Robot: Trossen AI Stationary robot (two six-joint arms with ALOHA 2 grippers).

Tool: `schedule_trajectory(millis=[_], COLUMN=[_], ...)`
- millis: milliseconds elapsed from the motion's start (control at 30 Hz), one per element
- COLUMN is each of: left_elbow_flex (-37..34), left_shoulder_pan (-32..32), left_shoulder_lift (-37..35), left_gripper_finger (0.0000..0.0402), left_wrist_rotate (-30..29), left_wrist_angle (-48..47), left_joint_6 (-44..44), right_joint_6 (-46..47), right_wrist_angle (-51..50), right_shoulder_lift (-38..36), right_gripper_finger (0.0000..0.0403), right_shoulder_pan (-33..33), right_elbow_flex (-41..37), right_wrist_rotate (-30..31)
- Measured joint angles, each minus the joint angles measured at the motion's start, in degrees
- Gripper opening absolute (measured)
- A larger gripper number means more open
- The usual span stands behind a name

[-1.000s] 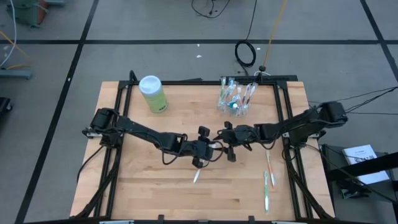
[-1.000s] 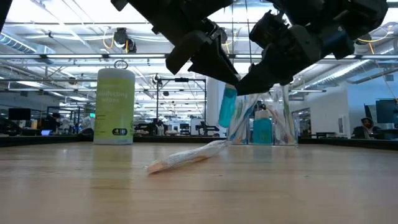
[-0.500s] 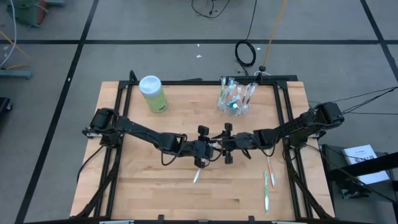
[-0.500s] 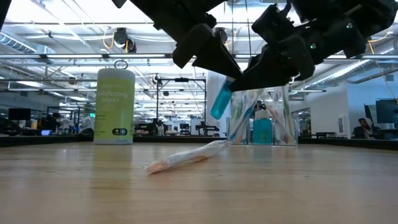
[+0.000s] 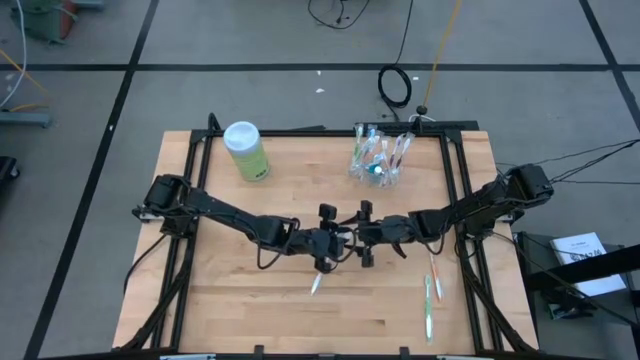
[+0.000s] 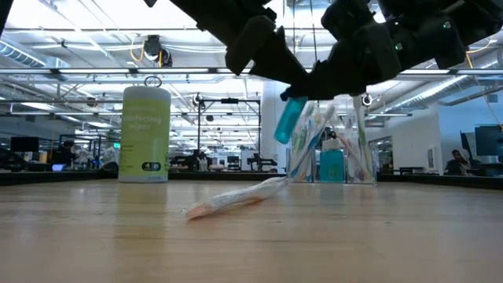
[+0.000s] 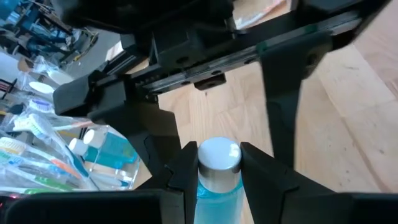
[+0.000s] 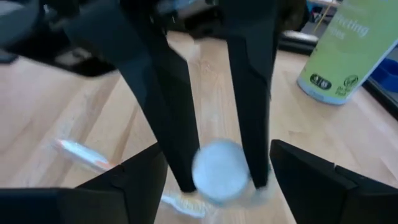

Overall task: Pick & Place toothbrushing station
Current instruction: Put the blue mouthwash into the transparent organizer

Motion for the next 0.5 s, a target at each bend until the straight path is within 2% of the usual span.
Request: schedule_trajectory(millis=[200,400,500], left_elbow_flex=[0.0,0.0,0.0], left_shoulder_pan=[-0.1,-0.3,-1.0], left_shoulder_lift=[0.0,0.0,0.0], left_gripper_finger=[0.0102,0.0102,0.0102], left_wrist_rotate=[0.3,0.2,-1.6], left_wrist_angle=[2.6,2.9,2.5], left_joint_6=[-0.3,-0.4,0.2], right_joint_6=[-2.3,-3.6,-3.6], right_wrist_angle=[1.0,0.7,-0.3], right_shoulder_lift=[0.0,0.0,0.0], right_gripper_finger=[0.0283,0.0267,0.0256], right_shoulder_pan=[0.0,0.1,0.2], right_elbow_flex=[0.0,0.0,0.0], right_wrist_rotate=[0.0,0.0,0.1])
